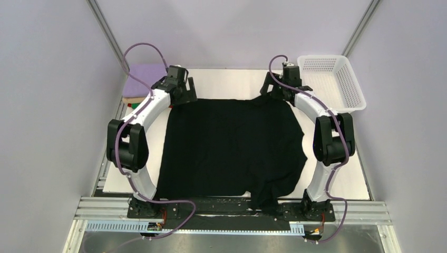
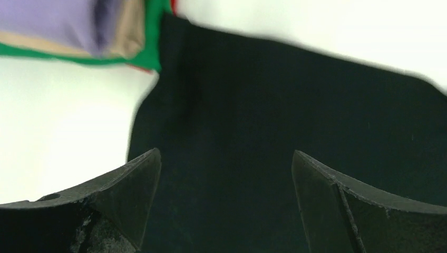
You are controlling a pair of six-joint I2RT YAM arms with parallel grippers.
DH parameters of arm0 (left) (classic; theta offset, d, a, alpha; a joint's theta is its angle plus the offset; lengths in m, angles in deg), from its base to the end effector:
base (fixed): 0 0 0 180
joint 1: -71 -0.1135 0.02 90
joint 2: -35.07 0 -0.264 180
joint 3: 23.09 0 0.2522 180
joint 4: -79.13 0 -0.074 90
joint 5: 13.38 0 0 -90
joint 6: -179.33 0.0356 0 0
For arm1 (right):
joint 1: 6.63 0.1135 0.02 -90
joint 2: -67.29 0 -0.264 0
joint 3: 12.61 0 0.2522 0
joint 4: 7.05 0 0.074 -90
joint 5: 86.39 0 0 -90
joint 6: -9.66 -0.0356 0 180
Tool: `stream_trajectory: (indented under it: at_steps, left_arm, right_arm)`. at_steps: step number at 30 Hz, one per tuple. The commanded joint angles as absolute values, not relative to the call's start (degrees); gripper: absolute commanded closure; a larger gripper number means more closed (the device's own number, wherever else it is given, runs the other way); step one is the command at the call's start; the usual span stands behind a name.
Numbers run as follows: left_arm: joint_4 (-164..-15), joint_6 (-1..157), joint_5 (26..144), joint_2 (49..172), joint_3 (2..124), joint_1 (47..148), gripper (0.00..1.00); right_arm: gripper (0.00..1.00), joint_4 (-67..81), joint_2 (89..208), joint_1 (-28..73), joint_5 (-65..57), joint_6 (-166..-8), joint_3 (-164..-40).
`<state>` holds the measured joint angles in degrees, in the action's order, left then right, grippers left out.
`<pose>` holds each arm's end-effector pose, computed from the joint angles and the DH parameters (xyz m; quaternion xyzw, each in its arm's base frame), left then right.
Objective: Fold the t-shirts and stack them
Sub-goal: Flatten out the tshirt
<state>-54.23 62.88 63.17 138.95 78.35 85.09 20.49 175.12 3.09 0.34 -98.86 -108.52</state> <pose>0.3962 -0.0909 0.2770 -0.1409 0.9207 -0.0173 0.3637 0.4256 0.0750 0.2431 0.0572 0.9022 0.1291 0.4075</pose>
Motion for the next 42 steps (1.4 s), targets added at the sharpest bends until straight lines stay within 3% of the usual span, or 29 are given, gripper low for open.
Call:
stream_trajectory:
  at_steps: [1, 14, 26, 31, 35, 38, 42]
  left_arm:
    - [-57.8, 60.6, 69.6, 134.2, 70.0, 87.2, 0.0]
    - [-64.6, 58.4, 73.5, 128.9, 53.0, 87.5, 0.0]
    - [-62.4, 58.4, 70.5, 130.7, 53.2, 87.5, 0.0]
    - [-61.4, 58.2, 70.5, 130.6, 53.9, 87.5, 0.0]
    - [-60.0, 58.3, 69.4, 129.8, 54.9, 87.5, 0.0]
    - [-59.7, 58.3, 69.0, 128.6, 55.0, 87.5, 0.0]
    - [-59.8, 58.2, 69.6, 127.0, 54.6, 87.5, 0.0]
  right_arm:
    - [0.0, 19.3, 178.8, 3.0, -7.4, -105.1, -108.8]
    - [0.0, 19.2, 191.5, 3.4, -8.9, -107.7, -118.3]
    - [0.0, 11.9, 204.0, 3.7, -9.4, -113.5, -135.8]
    - [0.0, 2.5, 209.3, 4.3, -9.1, -120.3, -144.5]
    - [0.0, 6.1, 213.2, 4.3, -8.2, -119.8, -154.3]
    - [0.0, 6.5, 210.0, 4.3, -7.1, -116.5, -152.4]
    - [0.0, 8.6, 199.7, 4.4, -6.8, -111.1, -140.4]
